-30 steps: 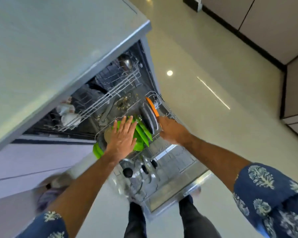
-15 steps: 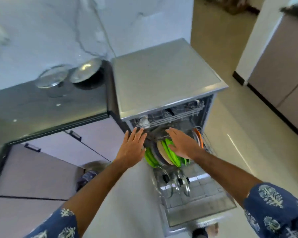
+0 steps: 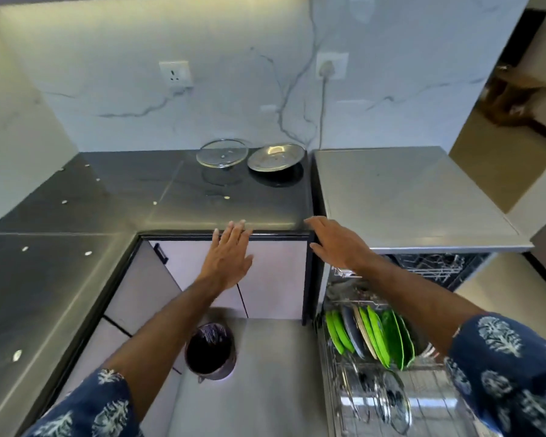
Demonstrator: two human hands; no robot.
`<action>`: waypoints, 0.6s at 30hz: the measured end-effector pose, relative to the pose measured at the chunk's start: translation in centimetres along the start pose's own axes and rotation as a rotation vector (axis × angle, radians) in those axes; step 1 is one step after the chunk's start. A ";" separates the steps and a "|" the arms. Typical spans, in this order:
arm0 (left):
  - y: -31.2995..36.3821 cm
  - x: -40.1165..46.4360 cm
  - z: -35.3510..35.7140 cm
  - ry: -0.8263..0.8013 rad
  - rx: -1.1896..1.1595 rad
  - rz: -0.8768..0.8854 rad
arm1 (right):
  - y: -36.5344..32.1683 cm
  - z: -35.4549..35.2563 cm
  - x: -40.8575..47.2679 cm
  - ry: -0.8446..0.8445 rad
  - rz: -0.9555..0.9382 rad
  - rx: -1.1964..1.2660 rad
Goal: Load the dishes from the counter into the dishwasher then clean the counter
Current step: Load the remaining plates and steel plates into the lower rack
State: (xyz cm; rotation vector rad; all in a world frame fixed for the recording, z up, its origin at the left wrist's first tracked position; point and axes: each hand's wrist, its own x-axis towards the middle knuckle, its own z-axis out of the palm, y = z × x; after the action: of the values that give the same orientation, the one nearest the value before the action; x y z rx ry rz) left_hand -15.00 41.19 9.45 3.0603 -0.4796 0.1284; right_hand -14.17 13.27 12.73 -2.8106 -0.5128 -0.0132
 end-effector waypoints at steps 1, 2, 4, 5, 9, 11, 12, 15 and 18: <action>-0.6 0.7 -0.2 0.001 -0.013 -0.007 | -0.2 0.0 1.1 0.005 0.001 0.007; -1.3 1.6 -0.3 -0.002 -0.025 -0.012 | -0.1 0.2 2.6 0.006 0.006 0.018; -2.4 3.7 0.1 -0.008 -0.028 -0.008 | 0.3 0.6 5.4 0.003 0.023 0.059; -2.9 4.9 0.6 -0.010 -0.026 -0.005 | 0.7 0.8 7.0 -0.002 0.044 0.084; -5.1 10.9 2.9 -0.032 -0.018 0.001 | 4.0 2.2 14.6 -0.031 0.131 0.225; -5.9 14.5 4.4 -0.052 -0.018 0.003 | 6.2 3.0 19.0 -0.032 0.178 0.327; -6.4 16.6 5.4 -0.070 -0.026 0.000 | 7.4 3.5 21.5 -0.031 0.206 0.394; -7.2 22.3 8.4 -0.128 -0.051 -0.002 | 10.4 4.6 28.3 -0.063 0.344 0.631; -7.8 26.5 11.2 -0.204 -0.029 0.001 | 13.3 6.0 34.7 -0.091 0.489 0.763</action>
State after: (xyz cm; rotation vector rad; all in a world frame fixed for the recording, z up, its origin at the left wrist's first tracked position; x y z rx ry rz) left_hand 13.39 39.96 0.42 3.0596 -0.4869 -0.1908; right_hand 22.66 14.97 5.40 -2.1100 0.1530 0.3361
